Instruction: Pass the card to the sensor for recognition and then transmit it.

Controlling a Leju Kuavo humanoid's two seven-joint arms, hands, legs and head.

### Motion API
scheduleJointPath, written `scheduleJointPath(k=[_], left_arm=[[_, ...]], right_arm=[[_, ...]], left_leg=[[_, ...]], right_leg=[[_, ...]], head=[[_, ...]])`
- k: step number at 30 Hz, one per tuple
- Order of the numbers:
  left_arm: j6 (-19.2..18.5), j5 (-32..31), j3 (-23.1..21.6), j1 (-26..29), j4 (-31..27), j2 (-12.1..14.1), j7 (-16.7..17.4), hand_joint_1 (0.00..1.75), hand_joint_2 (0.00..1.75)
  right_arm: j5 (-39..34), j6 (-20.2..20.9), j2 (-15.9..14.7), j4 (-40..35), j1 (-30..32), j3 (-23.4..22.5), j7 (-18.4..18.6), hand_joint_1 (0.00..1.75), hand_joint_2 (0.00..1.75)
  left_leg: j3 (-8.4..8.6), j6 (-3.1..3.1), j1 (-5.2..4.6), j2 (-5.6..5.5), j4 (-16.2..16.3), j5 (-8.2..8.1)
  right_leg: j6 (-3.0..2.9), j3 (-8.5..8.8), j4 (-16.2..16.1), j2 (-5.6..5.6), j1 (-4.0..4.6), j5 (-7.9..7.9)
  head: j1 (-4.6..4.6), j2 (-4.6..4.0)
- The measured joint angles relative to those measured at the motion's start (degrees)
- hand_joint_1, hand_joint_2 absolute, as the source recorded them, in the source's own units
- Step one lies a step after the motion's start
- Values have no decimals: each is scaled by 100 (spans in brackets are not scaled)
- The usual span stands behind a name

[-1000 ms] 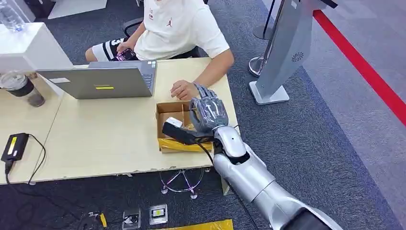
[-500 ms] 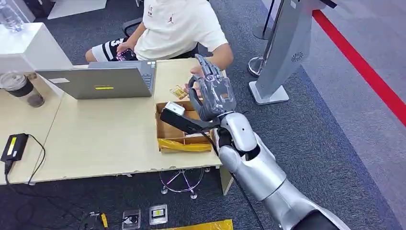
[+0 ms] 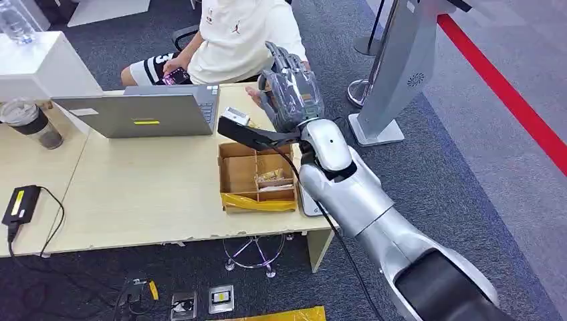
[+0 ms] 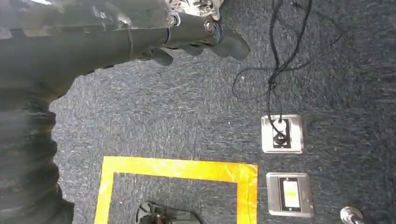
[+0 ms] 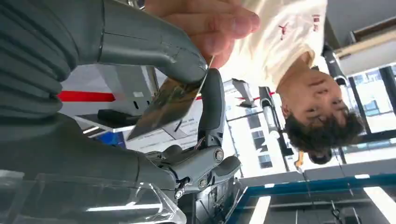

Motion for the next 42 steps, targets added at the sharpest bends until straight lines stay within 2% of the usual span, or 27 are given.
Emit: scheduleJointPath(k=[1,6,7,8,9,14,19,23,26,29,37,42], left_arm=[[-17,-4,0,-28,0,-22,0,0,175],[-37,-4,0,-42,0,-70,0,0,175],[-37,-7,0,-43,0,-79,0,0,175],[-39,-7,0,-44,0,-85,0,0,175],[-42,-7,0,-44,0,-92,0,0,175],[-59,-7,0,-47,0,-122,0,0,175],[-57,-7,0,-51,0,-144,0,0,175],[-48,-4,0,-47,0,-142,0,0,175],[-33,4,0,-24,0,-135,-2,0,175],[-15,90,2,70,0,-70,-37,0,175],[90,584,7,421,-2,190,-125,0,175],[190,915,9,657,-2,315,-149,0,175]], right_arm=[[77,-11,48,380,-132,15,37,175,175],[171,15,114,1057,-278,72,107,175,175],[190,26,120,1157,-281,74,131,136,175],[210,37,127,1222,-279,74,155,136,175],[225,46,127,1297,-280,76,175,0,175],[293,-89,125,1673,-269,83,291,0,175],[147,-798,72,1806,-236,70,286,0,175],[59,-1130,-118,1804,-172,15,308,0,175],[22,-1231,-348,1670,-17,-116,422,0,175],[-103,-1290,-818,1266,342,-365,654,0,175],[-644,-1300,-2122,-49,1609,-1385,1154,0,175],[-1725,-1440,-2734,-533,2674,-2240,1080,0,175]], left_leg=[[0,0,0,0,0,0],[1,0,0,1,0,0],[2,0,0,1,0,0],[1,0,0,1,0,0],[2,0,0,1,0,0],[2,-3,0,2,0,3],[2,-3,0,9,2,2],[2,-3,0,9,2,2],[4,-3,0,8,4,2],[6,0,0,8,6,0],[5,2,0,6,12,-12],[-5,6,1,-3,11,-18]], right_leg=[[0,-1,0,0,0,0],[0,-1,-1,1,0,0],[0,-1,-1,1,0,0],[0,-1,-1,1,0,0],[0,-1,-1,1,0,3],[2,-3,-1,2,0,6],[2,-10,-1,5,0,6],[2,-10,-2,5,0,6],[2,-10,-3,4,-1,6],[2,-5,-5,3,-2,6],[2,-6,-11,2,-2,5],[3,-7,-11,-7,-1,3]], head=[[-2,0],[0,0],[0,0],[0,0],[0,0],[0,0],[0,0],[-2,0],[0,0],[0,0],[0,0],[-2,0]])
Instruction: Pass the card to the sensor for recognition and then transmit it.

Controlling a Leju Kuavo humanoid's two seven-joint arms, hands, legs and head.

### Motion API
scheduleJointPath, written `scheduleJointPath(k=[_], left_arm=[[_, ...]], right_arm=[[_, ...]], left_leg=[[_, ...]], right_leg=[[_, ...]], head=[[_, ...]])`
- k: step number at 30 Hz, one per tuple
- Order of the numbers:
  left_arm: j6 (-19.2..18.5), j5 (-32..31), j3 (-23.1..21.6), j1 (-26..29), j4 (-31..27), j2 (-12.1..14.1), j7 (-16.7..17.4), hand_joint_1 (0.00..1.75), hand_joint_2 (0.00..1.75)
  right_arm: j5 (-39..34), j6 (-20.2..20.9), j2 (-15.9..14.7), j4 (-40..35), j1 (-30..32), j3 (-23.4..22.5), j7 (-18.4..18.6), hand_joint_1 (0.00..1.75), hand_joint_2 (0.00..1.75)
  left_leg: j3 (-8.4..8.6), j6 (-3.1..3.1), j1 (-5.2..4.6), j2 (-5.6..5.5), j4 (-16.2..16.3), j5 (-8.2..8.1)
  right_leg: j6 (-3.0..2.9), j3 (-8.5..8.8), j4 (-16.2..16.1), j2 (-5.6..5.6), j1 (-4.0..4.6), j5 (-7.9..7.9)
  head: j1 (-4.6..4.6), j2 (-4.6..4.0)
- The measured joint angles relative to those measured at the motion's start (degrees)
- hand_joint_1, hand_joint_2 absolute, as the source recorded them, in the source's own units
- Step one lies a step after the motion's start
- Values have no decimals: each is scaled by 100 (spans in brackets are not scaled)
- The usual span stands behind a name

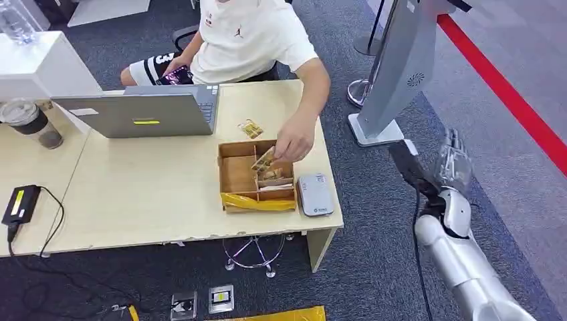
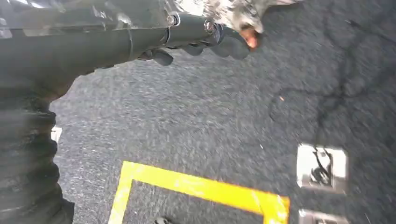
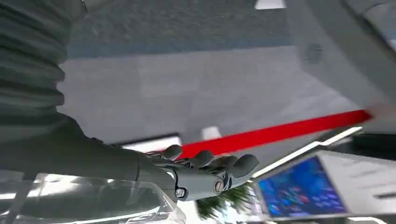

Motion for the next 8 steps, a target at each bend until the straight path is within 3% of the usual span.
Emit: scheduleJointPath(k=[4,8], left_arm=[[35,295,0,148,0,74,-57,0,175],[33,499,2,258,0,109,-57,0,175]], right_arm=[[-1047,-263,-134,242,562,-503,-452,0,175],[-2127,-199,-127,925,859,-912,-875,0,175]], left_leg=[[1,-2,1,17,-2,-3],[1,-2,1,12,-2,-2]], right_leg=[[0,-5,0,13,1,0],[-1,-4,0,8,1,-2]], head=[[0,0],[2,0]])
